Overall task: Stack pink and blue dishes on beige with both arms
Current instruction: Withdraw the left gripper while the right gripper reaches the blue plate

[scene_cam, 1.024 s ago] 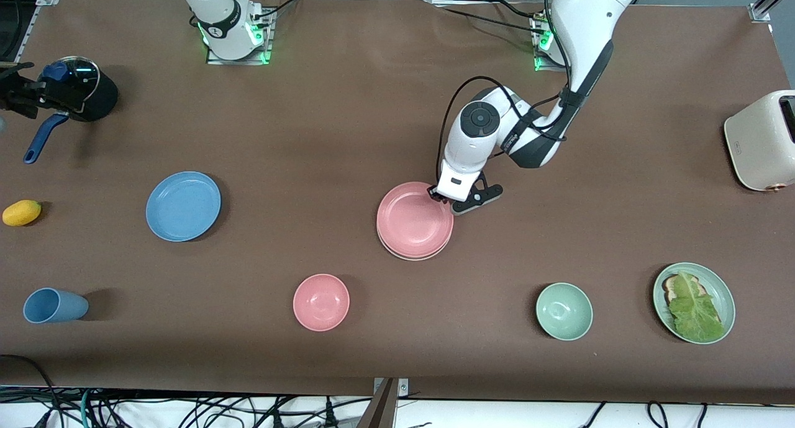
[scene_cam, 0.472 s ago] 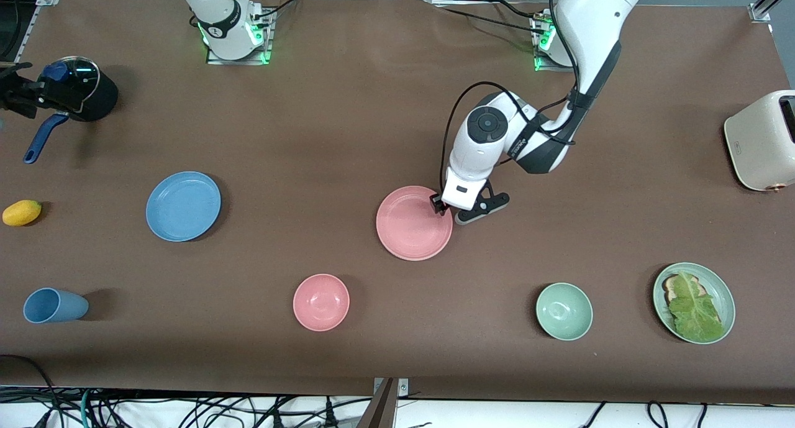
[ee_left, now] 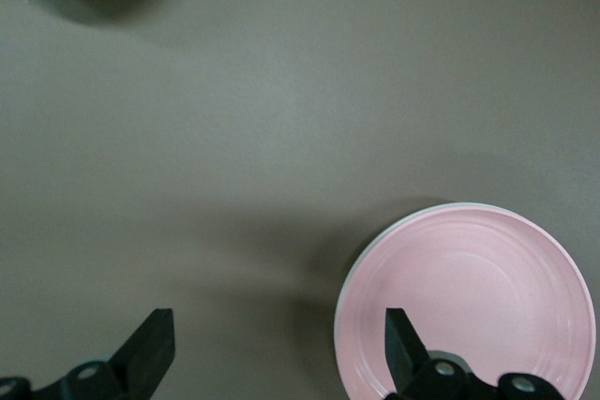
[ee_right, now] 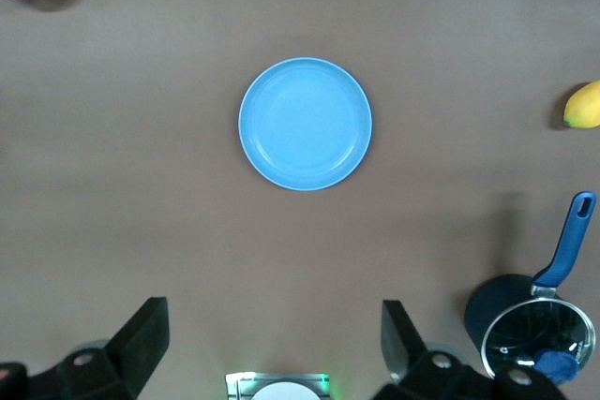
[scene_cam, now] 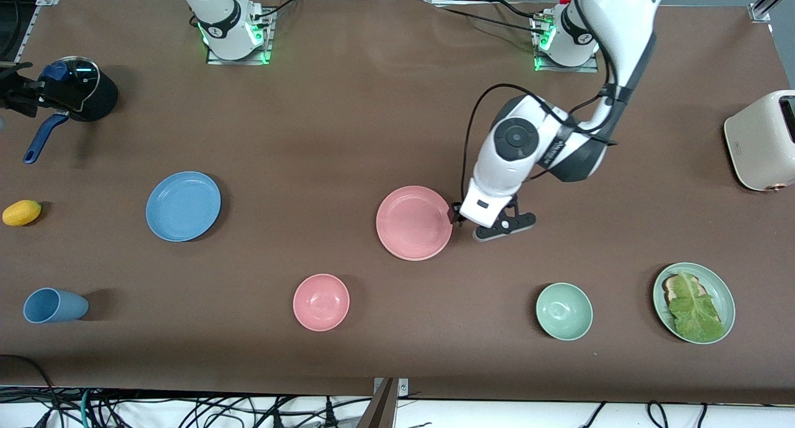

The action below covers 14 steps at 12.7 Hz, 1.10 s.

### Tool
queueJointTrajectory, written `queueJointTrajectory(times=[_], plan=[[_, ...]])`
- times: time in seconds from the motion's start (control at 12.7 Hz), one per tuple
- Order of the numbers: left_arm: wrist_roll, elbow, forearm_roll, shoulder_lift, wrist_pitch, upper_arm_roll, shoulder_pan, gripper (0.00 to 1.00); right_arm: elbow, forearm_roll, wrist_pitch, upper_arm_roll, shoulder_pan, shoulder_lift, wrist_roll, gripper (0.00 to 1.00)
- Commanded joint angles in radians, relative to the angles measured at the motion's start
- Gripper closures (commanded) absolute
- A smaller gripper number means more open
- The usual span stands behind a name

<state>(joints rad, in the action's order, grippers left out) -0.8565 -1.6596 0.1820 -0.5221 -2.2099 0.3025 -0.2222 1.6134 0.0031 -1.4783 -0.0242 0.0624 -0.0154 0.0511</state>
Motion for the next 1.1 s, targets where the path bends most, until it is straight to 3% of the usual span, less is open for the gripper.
queueJointTrajectory(times=[0.0, 0.31, 0.47, 0.79, 1.02], plan=[[0.163, -0.002, -0.044, 0.051, 0.065, 0.004, 0.059, 0.00, -0.020, -0.012, 0.052, -0.002, 0.017, 0.031, -0.005, 0.00], [0.423, -0.002, -0.108, 0.103, 0.124, -0.006, 0.153, 0.00, -0.001, -0.011, 0.018, -0.028, 0.051, 0.129, 0.006, 0.00], [0.570, -0.002, -0.165, 0.123, 0.148, -0.081, 0.156, 0.00, 0.057, -0.011, -0.077, -0.051, 0.056, 0.169, 0.007, 0.00], [0.834, 0.020, -0.231, 0.140, 0.199, -0.212, 0.156, 0.00, 0.279, -0.005, -0.375, -0.082, 0.059, 0.193, 0.009, 0.00], [1.020, 0.087, -0.242, 0.140, 0.286, -0.313, 0.153, 0.00, 0.341, -0.003, -0.546, -0.094, 0.065, 0.277, 0.039, 0.00]])
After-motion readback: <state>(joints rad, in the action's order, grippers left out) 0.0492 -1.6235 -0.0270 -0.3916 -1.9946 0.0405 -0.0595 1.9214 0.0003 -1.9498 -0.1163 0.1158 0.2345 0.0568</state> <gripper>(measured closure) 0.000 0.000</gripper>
